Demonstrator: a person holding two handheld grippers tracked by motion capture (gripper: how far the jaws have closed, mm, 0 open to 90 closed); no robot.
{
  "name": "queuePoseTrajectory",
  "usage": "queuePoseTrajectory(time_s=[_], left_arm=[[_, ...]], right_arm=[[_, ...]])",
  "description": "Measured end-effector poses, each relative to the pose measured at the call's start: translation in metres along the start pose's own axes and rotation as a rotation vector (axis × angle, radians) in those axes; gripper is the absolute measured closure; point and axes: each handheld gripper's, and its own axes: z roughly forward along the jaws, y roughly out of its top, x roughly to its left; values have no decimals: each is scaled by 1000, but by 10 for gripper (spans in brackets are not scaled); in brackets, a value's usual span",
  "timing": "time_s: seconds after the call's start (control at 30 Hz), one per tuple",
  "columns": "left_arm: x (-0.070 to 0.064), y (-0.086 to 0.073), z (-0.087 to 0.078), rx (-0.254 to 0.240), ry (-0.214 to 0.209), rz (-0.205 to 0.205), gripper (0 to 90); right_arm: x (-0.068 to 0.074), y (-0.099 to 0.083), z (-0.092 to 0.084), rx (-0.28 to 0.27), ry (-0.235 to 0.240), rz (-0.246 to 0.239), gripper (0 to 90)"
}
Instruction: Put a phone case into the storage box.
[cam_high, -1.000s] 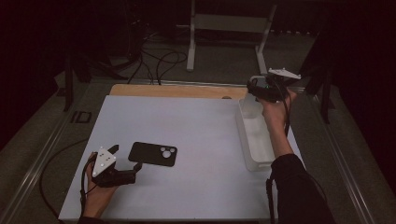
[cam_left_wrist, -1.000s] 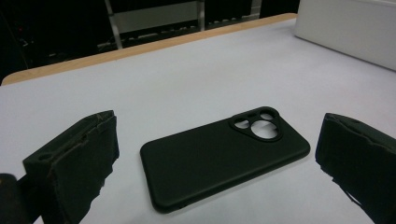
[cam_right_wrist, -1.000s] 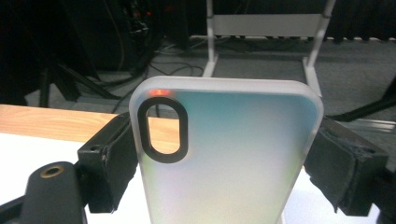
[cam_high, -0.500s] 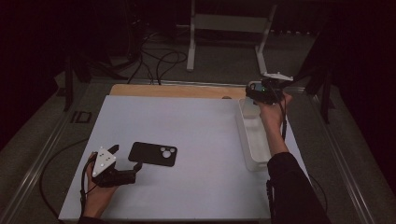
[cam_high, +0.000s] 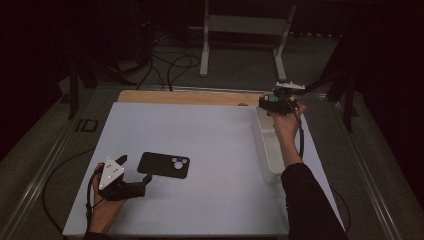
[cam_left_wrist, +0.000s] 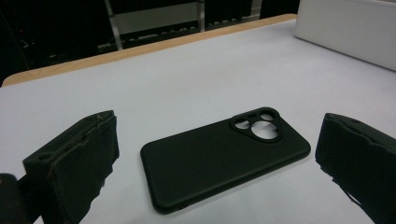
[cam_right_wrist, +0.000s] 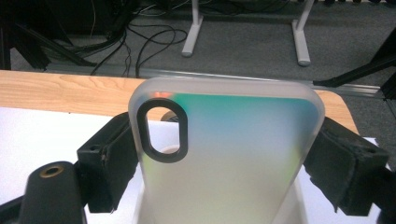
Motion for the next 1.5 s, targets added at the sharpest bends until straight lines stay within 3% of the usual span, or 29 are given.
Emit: queuePoseTrajectory(time_s=[0.63,0.8,1.23,1.5], left_arm=[[0,0,0,2,-1,-2,2],[0,0,0,2,-1,-2,2],[0,0,0,2,0,-1,2],[0,0,1,7,2,-3,2]], right_arm=[[2,-8,18,97,-42,-33,162],[-1,-7,19,84,-25,-21,88],[-5,-1,2,25,2,-6,88],[0,-3,-21,-18,87,-27,88]])
